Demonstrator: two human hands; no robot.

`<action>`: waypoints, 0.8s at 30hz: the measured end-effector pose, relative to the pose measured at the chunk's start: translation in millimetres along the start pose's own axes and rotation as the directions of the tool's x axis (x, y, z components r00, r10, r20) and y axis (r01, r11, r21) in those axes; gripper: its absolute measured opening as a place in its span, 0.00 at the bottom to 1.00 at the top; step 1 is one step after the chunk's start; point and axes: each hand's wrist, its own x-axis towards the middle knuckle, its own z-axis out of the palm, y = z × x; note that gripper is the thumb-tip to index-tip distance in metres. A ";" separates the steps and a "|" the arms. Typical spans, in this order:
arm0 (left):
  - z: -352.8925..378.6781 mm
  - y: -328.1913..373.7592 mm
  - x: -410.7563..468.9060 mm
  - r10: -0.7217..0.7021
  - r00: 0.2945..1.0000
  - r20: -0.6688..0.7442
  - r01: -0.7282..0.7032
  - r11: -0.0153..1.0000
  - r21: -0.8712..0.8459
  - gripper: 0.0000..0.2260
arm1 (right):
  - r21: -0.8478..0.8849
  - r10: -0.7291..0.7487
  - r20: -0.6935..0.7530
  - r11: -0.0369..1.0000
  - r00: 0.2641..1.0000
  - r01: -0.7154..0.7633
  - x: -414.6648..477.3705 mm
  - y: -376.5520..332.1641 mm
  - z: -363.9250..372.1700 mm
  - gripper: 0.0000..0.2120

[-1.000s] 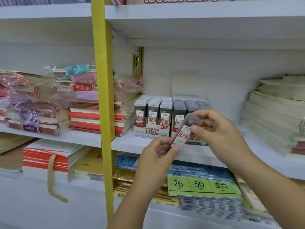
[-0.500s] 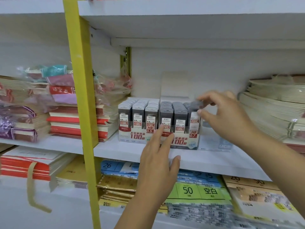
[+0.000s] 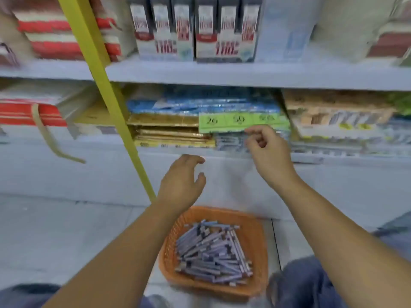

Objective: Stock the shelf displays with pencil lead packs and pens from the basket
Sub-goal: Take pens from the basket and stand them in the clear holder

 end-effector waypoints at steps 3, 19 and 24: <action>49.4 -64.1 -55.7 -0.225 0.943 0.243 0.226 0.974 0.027 0.21 | -0.195 0.336 0.217 0.935 0.917 -0.297 -65.2 91.3 40.6 0.10; 205.0 -180.7 -102.5 -0.464 0.718 0.519 0.494 0.865 0.088 0.28 | -0.576 0.862 0.278 0.503 0.425 -0.644 -176.4 285.0 139.2 0.30; 226.4 -187.2 -88.6 -0.522 0.669 0.529 0.523 0.836 0.163 0.30 | -0.585 0.882 0.218 0.460 0.418 -0.667 -177.9 292.6 153.8 0.26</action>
